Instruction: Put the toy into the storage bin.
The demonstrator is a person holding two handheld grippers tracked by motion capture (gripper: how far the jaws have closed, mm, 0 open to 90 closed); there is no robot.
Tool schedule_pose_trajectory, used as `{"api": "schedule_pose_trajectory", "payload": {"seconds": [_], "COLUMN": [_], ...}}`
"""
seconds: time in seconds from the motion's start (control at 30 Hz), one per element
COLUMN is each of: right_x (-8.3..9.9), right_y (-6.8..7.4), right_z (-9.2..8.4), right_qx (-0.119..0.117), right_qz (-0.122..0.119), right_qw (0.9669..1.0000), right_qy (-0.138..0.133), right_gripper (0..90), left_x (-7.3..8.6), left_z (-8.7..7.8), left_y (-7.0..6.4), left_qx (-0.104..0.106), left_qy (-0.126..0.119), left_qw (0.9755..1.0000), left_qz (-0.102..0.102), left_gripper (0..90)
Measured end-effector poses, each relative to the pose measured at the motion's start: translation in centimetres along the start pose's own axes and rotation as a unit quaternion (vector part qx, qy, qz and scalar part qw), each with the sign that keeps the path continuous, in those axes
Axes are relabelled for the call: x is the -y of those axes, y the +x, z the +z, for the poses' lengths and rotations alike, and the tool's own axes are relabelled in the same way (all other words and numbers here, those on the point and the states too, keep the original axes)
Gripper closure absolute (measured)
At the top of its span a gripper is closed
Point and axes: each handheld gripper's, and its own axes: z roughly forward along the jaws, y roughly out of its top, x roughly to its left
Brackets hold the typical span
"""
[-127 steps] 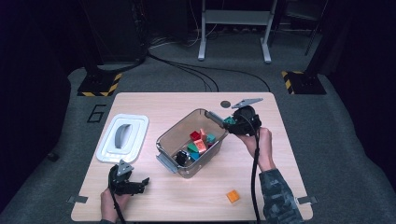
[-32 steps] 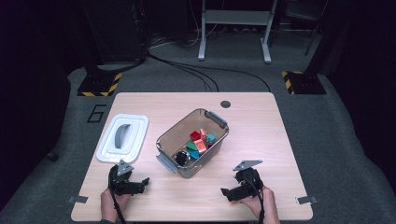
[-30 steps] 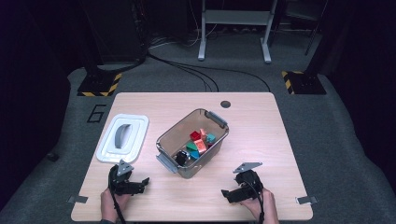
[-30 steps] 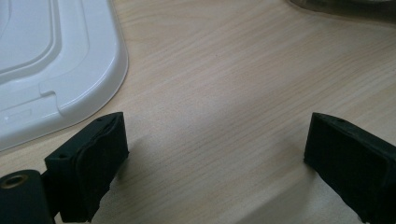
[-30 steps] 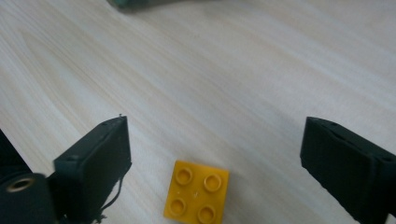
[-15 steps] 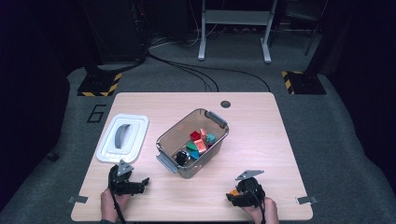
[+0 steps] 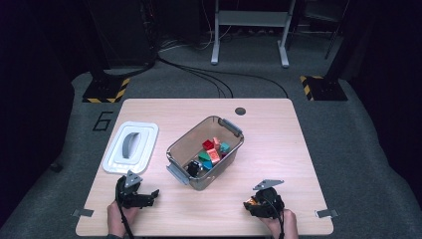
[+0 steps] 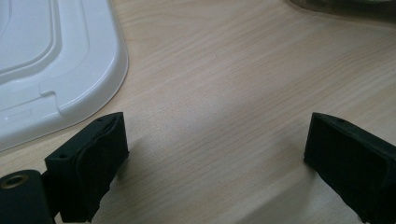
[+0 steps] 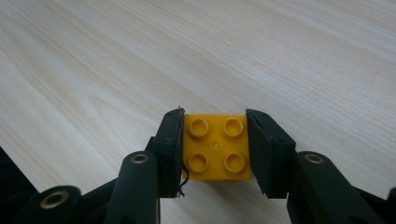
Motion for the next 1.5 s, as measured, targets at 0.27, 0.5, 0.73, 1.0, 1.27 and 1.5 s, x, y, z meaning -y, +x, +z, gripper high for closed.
{"api": "schedule_pose_trajectory", "payload": {"seconds": [0.27,0.5,0.73,1.0,1.27,1.5], "right_x": [-1.1,-2.5,-3.7,-5.0,-6.4,-7.7], "right_y": [-0.3,-0.8,-1.5,-2.7,-3.9,-4.9], "right_z": [-0.1,-0.2,-0.4,-0.4,-0.4,-0.7], "right_qx": [0.002,0.003,0.005,0.011,0.017,0.026], "right_qz": [-0.006,-0.011,-0.004,0.006,0.006,0.019], "right_qw": [0.9999,0.9995,0.9992,0.9986,0.9978,0.9970], "right_qy": [-0.011,-0.029,-0.038,-0.052,-0.063,-0.070], "right_gripper": [58.7,58.7,58.7,58.7,58.7,58.7], "left_x": [0.0,0.0,0.0,0.0,0.0,0.0], "left_z": [0.0,0.0,0.0,0.0,0.0,0.0], "left_y": [0.0,0.0,0.0,0.0,0.0,0.0], "left_qx": [0.000,0.000,0.000,0.000,0.000,0.000], "left_qy": [0.001,0.002,0.001,0.002,0.000,0.000], "left_qw": [1.0000,1.0000,1.0000,1.0000,1.0000,1.0000], "left_qz": [0.000,0.000,0.000,0.000,-0.001,-0.002], "left_gripper": [5.9,5.9,5.9,5.9,5.9,5.9]}}
